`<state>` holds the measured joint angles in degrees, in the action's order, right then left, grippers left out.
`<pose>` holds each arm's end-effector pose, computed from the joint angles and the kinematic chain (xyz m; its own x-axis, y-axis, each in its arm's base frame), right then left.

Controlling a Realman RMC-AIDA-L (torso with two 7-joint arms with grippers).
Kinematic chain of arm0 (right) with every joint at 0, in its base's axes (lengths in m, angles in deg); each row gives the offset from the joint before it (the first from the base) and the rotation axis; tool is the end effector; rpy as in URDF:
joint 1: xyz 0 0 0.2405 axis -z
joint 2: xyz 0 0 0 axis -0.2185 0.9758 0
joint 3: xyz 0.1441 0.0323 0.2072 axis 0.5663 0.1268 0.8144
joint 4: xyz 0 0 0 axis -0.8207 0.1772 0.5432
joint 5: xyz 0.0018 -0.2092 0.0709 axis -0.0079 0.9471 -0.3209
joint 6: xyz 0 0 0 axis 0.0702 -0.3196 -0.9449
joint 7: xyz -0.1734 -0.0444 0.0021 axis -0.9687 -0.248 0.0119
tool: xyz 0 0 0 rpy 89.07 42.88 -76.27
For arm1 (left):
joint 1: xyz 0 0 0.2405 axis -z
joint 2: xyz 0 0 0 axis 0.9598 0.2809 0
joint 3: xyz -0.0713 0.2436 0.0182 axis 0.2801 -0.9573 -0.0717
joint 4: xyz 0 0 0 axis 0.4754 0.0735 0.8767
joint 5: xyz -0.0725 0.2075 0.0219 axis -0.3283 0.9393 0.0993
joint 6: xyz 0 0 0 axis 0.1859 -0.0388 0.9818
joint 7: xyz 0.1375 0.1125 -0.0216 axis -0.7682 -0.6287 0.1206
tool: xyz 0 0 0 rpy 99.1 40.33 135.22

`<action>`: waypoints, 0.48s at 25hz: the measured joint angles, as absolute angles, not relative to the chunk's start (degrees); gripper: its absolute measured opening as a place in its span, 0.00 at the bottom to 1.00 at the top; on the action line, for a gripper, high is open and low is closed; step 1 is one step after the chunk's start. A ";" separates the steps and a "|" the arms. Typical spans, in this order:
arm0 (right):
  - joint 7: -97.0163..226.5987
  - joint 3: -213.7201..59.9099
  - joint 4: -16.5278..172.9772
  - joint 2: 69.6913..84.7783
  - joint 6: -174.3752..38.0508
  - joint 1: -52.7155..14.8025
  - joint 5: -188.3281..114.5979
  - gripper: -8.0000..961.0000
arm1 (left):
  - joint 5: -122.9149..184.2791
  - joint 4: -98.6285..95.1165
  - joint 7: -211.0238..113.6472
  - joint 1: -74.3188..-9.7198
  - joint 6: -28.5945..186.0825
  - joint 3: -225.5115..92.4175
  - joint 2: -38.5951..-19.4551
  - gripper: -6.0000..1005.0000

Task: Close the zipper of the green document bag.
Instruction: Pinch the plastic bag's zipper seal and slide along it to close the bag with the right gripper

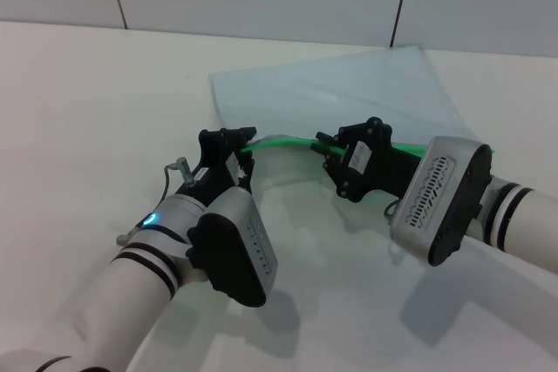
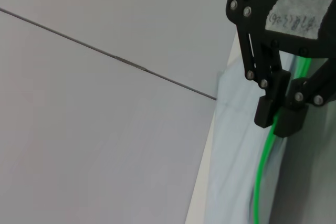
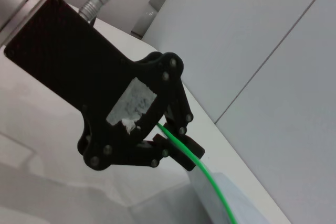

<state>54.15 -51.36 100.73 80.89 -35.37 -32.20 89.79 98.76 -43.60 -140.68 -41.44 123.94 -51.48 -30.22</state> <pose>0.2084 0.3954 -0.1607 0.9529 0.2789 -0.1193 0.1362 -0.7448 -0.6533 -0.2424 0.3565 -0.1379 0.8982 -0.2224 -0.3792 -0.4333 -0.3029 -0.8488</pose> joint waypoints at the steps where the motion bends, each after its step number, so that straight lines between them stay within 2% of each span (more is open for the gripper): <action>1: 54.15 -51.35 100.68 80.89 -35.41 -32.20 89.78 0.09 | 99.01 -43.60 -140.66 -41.49 123.94 -51.49 -30.21 0.06; 12: 54.15 -51.30 100.05 80.89 -36.02 -31.98 89.56 0.09 | 100.76 -43.54 -140.15 -41.96 123.94 -51.50 -30.21 0.06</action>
<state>54.15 -51.30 100.05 80.89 -36.02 -31.98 89.56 100.76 -43.54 -140.15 -41.96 123.94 -51.50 -30.21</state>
